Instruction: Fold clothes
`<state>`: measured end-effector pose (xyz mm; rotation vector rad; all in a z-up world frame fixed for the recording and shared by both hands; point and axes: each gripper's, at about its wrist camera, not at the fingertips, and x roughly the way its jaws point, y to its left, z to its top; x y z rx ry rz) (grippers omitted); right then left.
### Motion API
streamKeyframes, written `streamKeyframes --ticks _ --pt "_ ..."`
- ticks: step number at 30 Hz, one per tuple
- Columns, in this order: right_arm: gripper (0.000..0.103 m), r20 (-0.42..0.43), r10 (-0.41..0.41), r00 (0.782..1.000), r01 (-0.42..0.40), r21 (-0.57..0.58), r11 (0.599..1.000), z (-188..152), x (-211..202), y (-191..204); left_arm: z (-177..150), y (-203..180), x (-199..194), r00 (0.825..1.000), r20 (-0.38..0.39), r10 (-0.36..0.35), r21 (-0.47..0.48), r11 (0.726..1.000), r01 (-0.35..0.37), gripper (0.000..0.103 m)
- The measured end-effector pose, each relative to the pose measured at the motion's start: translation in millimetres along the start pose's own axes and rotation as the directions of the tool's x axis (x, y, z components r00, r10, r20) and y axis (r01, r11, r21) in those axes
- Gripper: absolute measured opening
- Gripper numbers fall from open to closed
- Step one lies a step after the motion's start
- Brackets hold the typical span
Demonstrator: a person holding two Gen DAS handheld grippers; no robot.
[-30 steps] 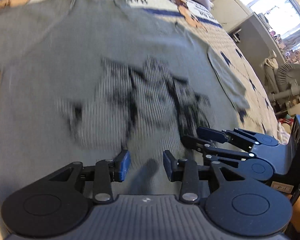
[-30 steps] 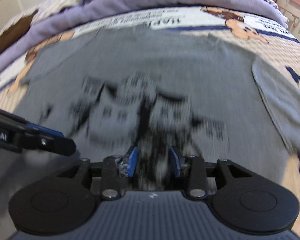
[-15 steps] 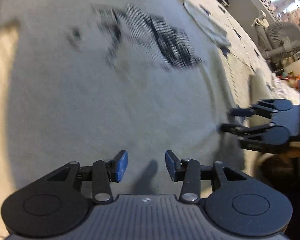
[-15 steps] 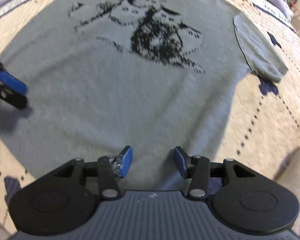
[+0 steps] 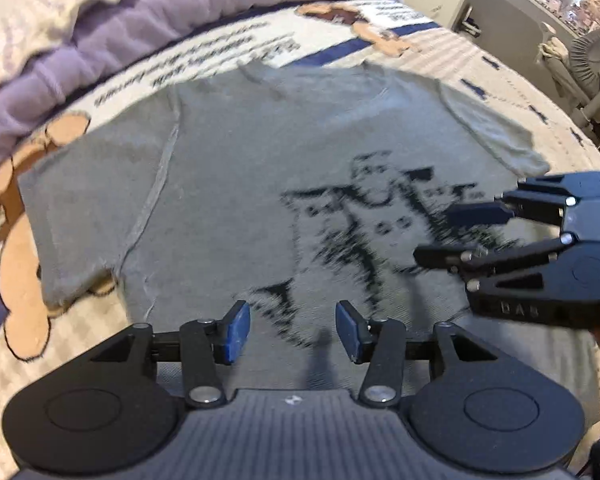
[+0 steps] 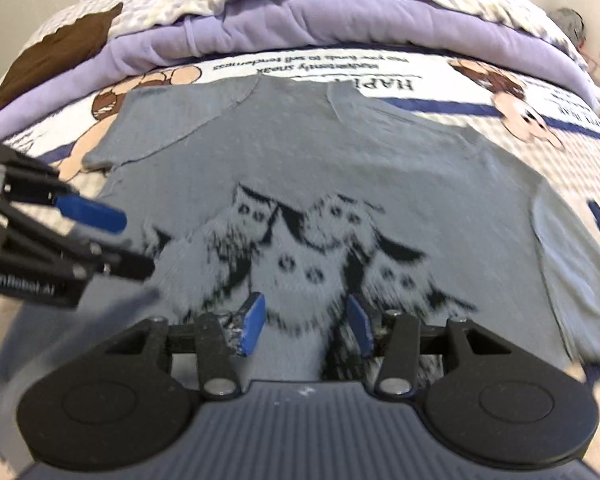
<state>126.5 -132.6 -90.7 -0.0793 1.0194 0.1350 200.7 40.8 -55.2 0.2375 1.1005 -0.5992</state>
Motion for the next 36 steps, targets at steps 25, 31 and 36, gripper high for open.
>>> streamKeyframes --ticks 25,31,36 --pt "0.062 -0.114 -0.011 0.993 -0.001 -0.106 0.994 -120.6 -88.7 -12.3 -116.2 -41.8 -68.6 0.999 -0.011 -0.038 0.074 0.997 0.038 0.048" --pt "0.062 -0.178 -0.033 0.983 0.001 -0.177 0.984 -153.2 -90.8 -2.2 -154.7 -30.2 -67.9 0.999 -0.042 -0.023 0.037 0.999 0.024 0.048" --pt "0.063 -0.210 -0.032 0.977 0.012 -0.098 0.995 -180.3 -105.5 -23.8 -173.9 -23.3 -77.0 0.998 -0.060 -0.021 0.034 0.999 0.024 0.048"
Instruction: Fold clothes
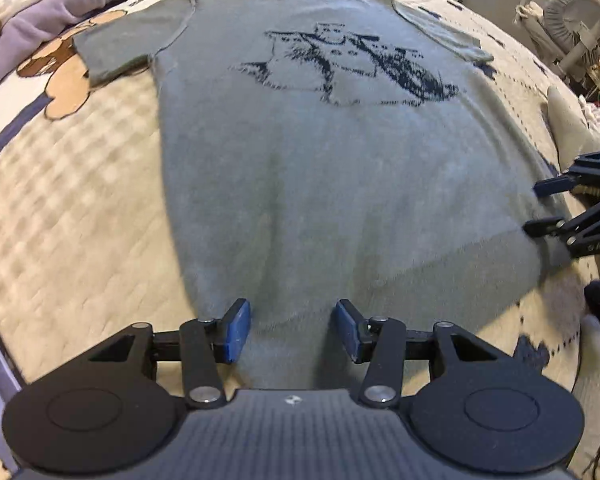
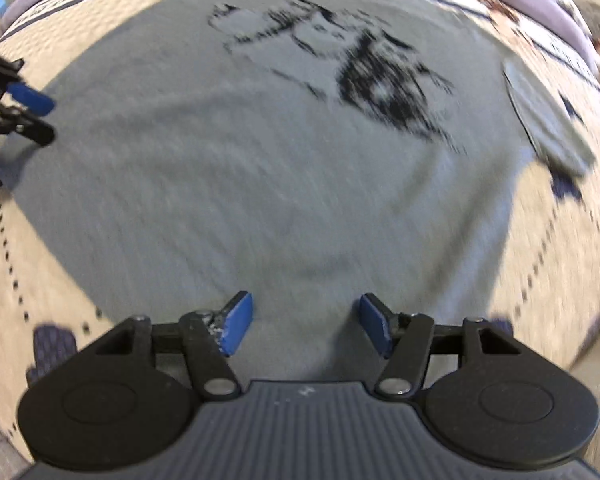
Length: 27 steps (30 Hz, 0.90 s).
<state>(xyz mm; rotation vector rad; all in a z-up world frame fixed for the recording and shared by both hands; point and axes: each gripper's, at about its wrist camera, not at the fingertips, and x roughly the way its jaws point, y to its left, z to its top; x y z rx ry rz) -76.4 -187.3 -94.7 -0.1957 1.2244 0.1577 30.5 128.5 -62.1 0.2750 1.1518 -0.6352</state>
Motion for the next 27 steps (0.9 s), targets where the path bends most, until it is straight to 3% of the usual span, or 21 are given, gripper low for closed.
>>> streamKeyframes --ticks 10,14,17,22,27 --pt "0.063 -0.087 0.001 0.996 0.007 0.091 0.996 -31.2 -13.1 -14.7 -11.4 -7.5 -10.2 0.995 -0.090 0.031 0.050 0.998 -0.027 0.050" --pt "0.063 0.000 -0.016 1.000 0.015 0.051 0.999 -21.1 -25.9 -7.7 -2.9 -12.3 -20.4 0.999 -0.046 0.008 0.014 1.000 -0.007 0.050" --pt "0.063 0.011 -0.019 1.000 0.018 0.076 0.997 -13.1 -22.6 -8.5 3.8 -26.9 -17.0 0.999 -0.040 0.022 0.015 1.000 -0.021 0.050" --pt "0.066 -0.053 0.002 0.999 0.004 0.102 0.995 -24.3 -8.9 -16.4 -2.8 -36.8 1.8 0.993 -0.094 0.075 -0.056 0.995 -0.080 0.050" --pt "0.066 -0.042 0.014 0.999 -0.011 0.074 0.997 -24.8 -19.0 -29.4 -9.6 -26.3 -1.4 0.991 -0.095 0.092 -0.190 0.976 -0.109 0.051"
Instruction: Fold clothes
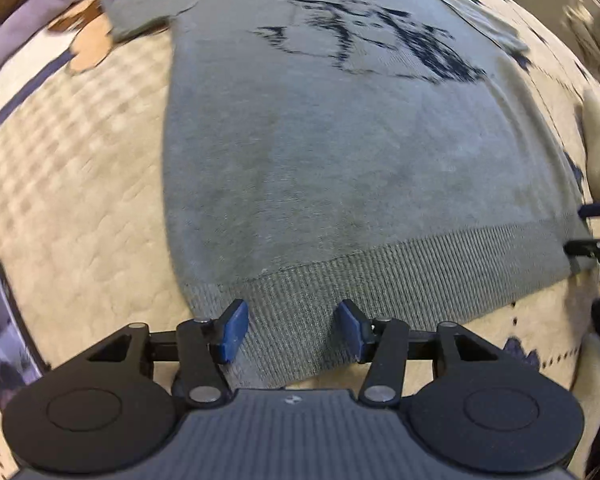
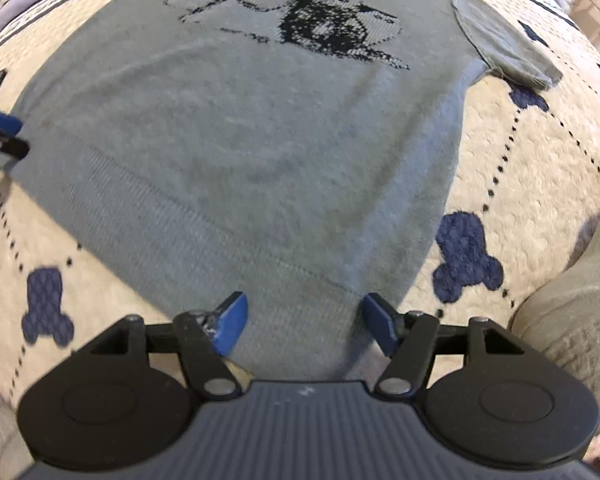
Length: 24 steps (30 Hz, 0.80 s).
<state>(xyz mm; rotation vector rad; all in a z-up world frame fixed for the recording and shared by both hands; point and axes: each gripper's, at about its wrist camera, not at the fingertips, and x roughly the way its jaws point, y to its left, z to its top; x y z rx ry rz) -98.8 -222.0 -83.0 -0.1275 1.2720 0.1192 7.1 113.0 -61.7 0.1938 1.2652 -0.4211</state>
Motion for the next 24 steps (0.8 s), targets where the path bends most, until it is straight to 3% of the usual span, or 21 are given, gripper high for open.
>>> streamKeyframes --ticks 4,11,15,17,24 --pt "0.066 0.078 -0.039 0.996 0.034 0.065 0.997 22.6 -7.7 -18.0 3.8 1.6 -14.5 0.996 0.091 -0.013 -0.100 0.995 0.022 0.051" --pt "0.065 0.209 -0.099 0.973 0.053 0.216 0.975 84.2 9.1 -57.0 6.2 -5.2 1.9 0.989 0.144 -0.040 -0.111 0.992 0.056 0.051" --pt "0.065 0.188 -0.117 0.975 0.063 0.273 0.960 104.1 36.3 -69.5 2.6 -11.8 10.2 0.988 0.151 -0.017 -0.064 0.998 0.027 0.053" --pt "0.065 0.134 -0.124 0.983 0.082 0.281 0.956 105.1 55.4 -69.0 2.8 -14.5 10.3 0.988 0.153 -0.013 -0.039 0.999 0.019 0.054" --pt "0.065 0.099 -0.120 0.988 0.091 0.253 0.963 74.1 51.4 -55.6 7.2 -7.9 12.9 0.987 0.155 -0.051 -0.060 0.996 0.061 0.057"
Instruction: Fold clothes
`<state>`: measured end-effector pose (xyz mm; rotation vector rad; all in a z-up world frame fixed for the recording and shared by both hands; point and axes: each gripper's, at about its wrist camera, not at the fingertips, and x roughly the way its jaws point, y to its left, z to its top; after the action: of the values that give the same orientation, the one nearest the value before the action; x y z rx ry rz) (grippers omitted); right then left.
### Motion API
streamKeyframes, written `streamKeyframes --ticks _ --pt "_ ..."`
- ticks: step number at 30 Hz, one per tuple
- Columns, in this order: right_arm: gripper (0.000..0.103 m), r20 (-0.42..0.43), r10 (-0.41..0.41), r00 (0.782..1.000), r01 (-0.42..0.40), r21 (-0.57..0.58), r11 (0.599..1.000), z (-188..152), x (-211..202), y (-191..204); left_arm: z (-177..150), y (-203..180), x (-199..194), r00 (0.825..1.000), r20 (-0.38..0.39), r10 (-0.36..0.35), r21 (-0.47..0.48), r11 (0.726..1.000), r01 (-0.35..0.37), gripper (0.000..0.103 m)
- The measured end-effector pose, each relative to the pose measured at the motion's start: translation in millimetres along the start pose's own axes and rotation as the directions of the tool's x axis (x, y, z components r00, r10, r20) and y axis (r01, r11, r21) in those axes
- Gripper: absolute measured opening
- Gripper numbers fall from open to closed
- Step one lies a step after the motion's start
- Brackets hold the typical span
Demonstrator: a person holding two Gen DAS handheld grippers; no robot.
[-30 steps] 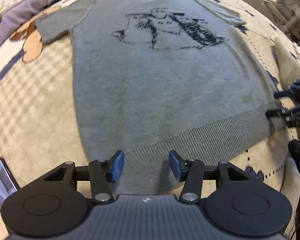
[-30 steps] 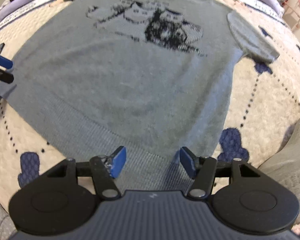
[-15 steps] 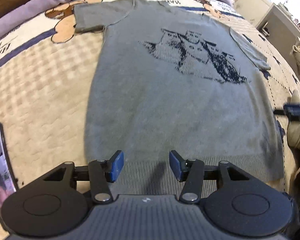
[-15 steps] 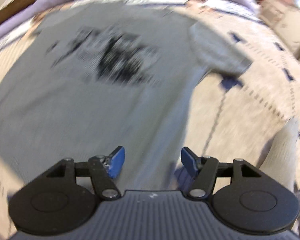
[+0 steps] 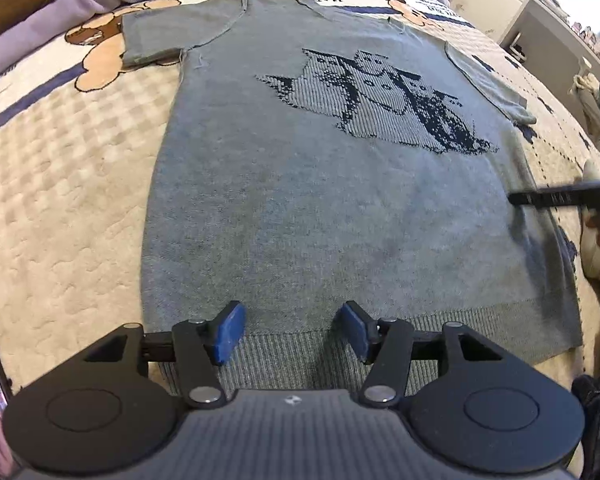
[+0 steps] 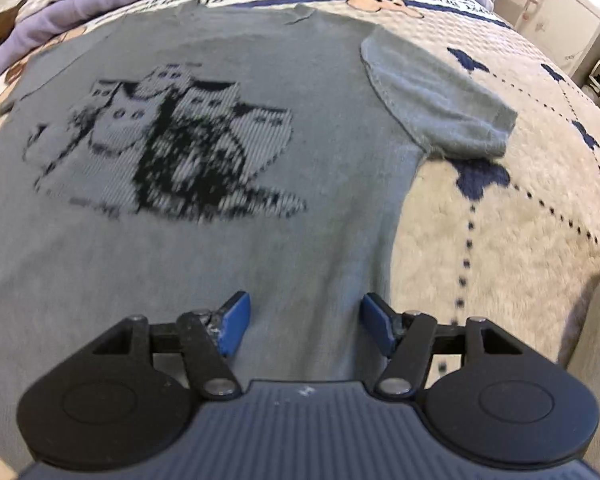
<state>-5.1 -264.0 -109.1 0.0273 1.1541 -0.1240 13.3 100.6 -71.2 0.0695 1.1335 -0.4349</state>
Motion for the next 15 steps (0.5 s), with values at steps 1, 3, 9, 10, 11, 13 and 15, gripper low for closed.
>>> streamKeyframes --ticks 1,3,9,10,11,13,15 --pt "0.065 -0.018 0.008 1.000 -0.008 0.003 1.000 -6.1 -4.8 -0.2 0.7 0.5 0.7 1.000 0.000 -0.002 -0.002 1.000 0.002 0.057" --pt "0.065 -0.045 0.016 0.999 -0.016 -0.002 1.000 -13.9 -10.6 3.2 0.7 1.3 1.5 1.000 0.000 -0.009 -0.005 1.000 0.009 0.059" --pt "0.065 -0.141 0.004 0.990 -0.005 -0.001 1.000 -43.6 -31.6 24.2 -0.3 -1.9 3.8 1.000 -0.006 -0.031 0.009 0.999 0.031 0.077" --pt "0.065 -0.152 0.000 0.988 0.001 0.003 1.000 -47.2 -34.3 26.8 -0.2 -3.2 4.6 0.999 -0.008 -0.034 0.013 0.999 0.034 0.080" --pt "0.066 -0.163 -0.005 0.987 0.006 0.006 1.000 -50.8 -37.0 29.5 -0.3 -4.1 5.0 0.999 -0.010 -0.032 0.019 0.999 0.033 0.080" --pt "0.066 -0.191 0.007 0.982 -0.001 0.028 1.000 -56.5 -40.9 33.0 -1.2 -6.6 5.5 1.000 -0.010 -0.023 0.033 0.999 0.023 0.080" --pt "0.066 -0.217 0.021 0.976 -0.009 0.056 0.998 -62.4 -43.1 34.4 -2.0 -9.2 5.7 1.000 -0.010 -0.013 0.045 0.999 0.014 0.080"
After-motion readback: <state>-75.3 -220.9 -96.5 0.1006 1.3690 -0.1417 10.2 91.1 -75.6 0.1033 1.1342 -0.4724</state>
